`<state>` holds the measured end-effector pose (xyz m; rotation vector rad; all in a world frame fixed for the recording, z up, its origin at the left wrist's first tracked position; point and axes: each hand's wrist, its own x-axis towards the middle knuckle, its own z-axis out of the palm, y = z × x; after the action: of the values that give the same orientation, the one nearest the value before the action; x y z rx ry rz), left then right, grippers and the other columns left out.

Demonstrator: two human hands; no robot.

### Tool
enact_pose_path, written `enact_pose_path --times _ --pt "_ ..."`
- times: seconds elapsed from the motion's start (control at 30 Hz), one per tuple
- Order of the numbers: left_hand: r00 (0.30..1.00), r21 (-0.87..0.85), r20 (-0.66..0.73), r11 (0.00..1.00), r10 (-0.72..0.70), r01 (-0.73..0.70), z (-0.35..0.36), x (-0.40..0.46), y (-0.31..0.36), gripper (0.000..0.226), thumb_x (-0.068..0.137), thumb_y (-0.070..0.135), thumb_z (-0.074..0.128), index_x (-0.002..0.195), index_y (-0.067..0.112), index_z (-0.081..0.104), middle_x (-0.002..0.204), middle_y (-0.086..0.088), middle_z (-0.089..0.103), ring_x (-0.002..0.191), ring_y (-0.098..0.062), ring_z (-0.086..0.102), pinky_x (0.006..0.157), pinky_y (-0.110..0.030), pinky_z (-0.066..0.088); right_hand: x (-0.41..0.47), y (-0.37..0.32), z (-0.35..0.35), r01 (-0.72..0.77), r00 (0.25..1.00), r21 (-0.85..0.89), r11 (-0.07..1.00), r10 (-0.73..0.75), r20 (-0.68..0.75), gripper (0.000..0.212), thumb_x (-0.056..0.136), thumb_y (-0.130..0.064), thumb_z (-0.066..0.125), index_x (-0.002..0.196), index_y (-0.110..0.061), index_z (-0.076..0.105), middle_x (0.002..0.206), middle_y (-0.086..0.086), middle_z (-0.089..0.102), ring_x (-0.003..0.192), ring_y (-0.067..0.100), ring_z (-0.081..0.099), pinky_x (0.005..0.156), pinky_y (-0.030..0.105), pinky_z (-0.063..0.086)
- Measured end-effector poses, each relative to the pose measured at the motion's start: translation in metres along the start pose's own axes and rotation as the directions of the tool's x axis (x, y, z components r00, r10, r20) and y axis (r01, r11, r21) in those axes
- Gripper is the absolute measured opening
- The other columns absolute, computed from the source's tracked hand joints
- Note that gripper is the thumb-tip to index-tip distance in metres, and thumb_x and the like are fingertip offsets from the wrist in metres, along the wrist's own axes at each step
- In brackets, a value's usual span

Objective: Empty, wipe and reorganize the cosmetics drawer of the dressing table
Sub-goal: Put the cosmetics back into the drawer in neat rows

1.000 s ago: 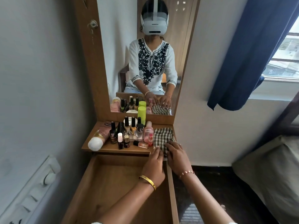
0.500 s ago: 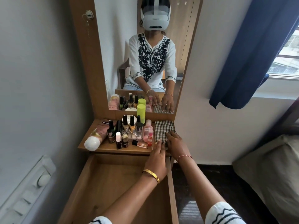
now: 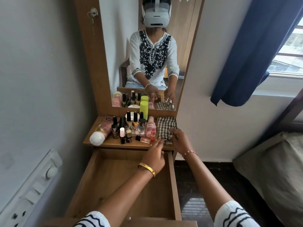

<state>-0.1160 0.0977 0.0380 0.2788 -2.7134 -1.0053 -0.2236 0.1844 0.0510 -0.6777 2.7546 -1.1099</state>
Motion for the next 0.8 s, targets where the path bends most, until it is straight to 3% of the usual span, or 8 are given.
enact_pose_path --times 0.13,0.23,0.3,0.43,0.57,0.7,0.8 --pt "0.995 -0.068 -0.103 0.998 -0.008 0.001 -0.024 -0.023 -0.009 0.048 0.093 0.004 0.041 0.140 0.013 0.036 0.149 -0.003 0.036 0.139 -0.015 0.030 0.106 -0.014 0.019 -0.030 -0.017 0.008 0.060 0.990 0.077 0.995 -0.050 -0.131 0.037 0.088 0.000 0.052 0.123 -0.011 0.058 0.130 0.009 0.056 0.120 0.023 0.052 0.102 0.032 0.043" --pt "0.976 -0.127 -0.210 0.991 -0.061 0.034 -0.050 -0.043 -0.022 0.045 0.093 0.002 0.042 0.136 0.013 0.042 0.143 -0.004 0.044 0.135 -0.016 0.037 0.103 -0.011 0.022 -0.056 -0.042 0.022 0.224 0.939 0.036 0.974 -0.206 -0.276 0.026 0.084 -0.005 0.061 0.110 -0.008 0.066 0.112 0.009 0.065 0.107 0.025 0.058 0.089 0.029 0.045" --pt "0.952 -0.174 -0.282 0.982 -0.118 0.070 -0.068 -0.054 -0.036 0.042 0.092 0.001 0.042 0.133 0.012 0.046 0.138 -0.007 0.050 0.132 -0.019 0.042 0.104 -0.017 0.028 -0.069 -0.064 0.033 0.322 0.900 -0.004 0.947 -0.308 -0.308 0.020 0.082 -0.008 0.063 0.101 -0.007 0.068 0.101 0.008 0.067 0.098 0.023 0.058 0.081 0.023 0.039" --pt "0.880 -0.241 -0.418 0.961 -0.228 0.134 -0.102 -0.068 -0.062 0.039 0.091 -0.003 0.042 0.127 0.008 0.053 0.131 -0.013 0.055 0.126 -0.027 0.048 0.099 -0.021 0.033 -0.079 -0.106 0.062 0.453 0.867 -0.061 0.889 -0.456 -0.202 0.021 0.084 -0.011 0.060 0.104 -0.007 0.066 0.106 0.007 0.065 0.105 0.022 0.055 0.091 0.026 0.042" --pt "0.789 -0.306 -0.504 0.927 -0.351 0.217 -0.130 -0.068 -0.089 0.041 0.088 -0.007 0.040 0.124 0.005 0.057 0.129 -0.019 0.056 0.122 -0.034 0.051 0.104 -0.030 0.035 -0.073 -0.136 0.093 0.504 0.858 -0.102 0.858 -0.511 -0.058 0.029 0.088 -0.013 0.054 0.116 -0.008 0.062 0.113 0.007 0.062 0.111 0.022 0.051 0.099 0.029 0.042" --pt "0.740 -0.381 -0.494 0.879 -0.456 0.287 -0.149 -0.063 -0.110 0.036 0.092 0.001 0.042 0.125 0.005 0.056 0.129 -0.017 0.057 0.120 -0.035 0.051 0.102 -0.036 0.039 -0.060 -0.160 0.116 0.518 0.855 -0.174 0.837 -0.503 0.128 0.038 0.090 -0.015 0.050 0.128 -0.011 0.050 0.132 0.008 0.049 0.122 0.023 0.043 0.103 0.034 0.042" --pt "0.734 -0.473 -0.430 0.824 -0.525 0.312 -0.155 -0.058 -0.118 0.035 0.094 0.006 0.042 0.127 0.007 0.053 0.132 -0.015 0.054 0.122 -0.034 0.049 0.102 -0.038 0.039 -0.051 -0.173 0.133 0.537 0.843 -0.261 0.802 -0.495 0.213 0.046 0.090 -0.018 0.052 0.135 -0.016 0.040 0.143 0.011 0.035 0.126 0.030 0.041 0.094 0.041 0.048"
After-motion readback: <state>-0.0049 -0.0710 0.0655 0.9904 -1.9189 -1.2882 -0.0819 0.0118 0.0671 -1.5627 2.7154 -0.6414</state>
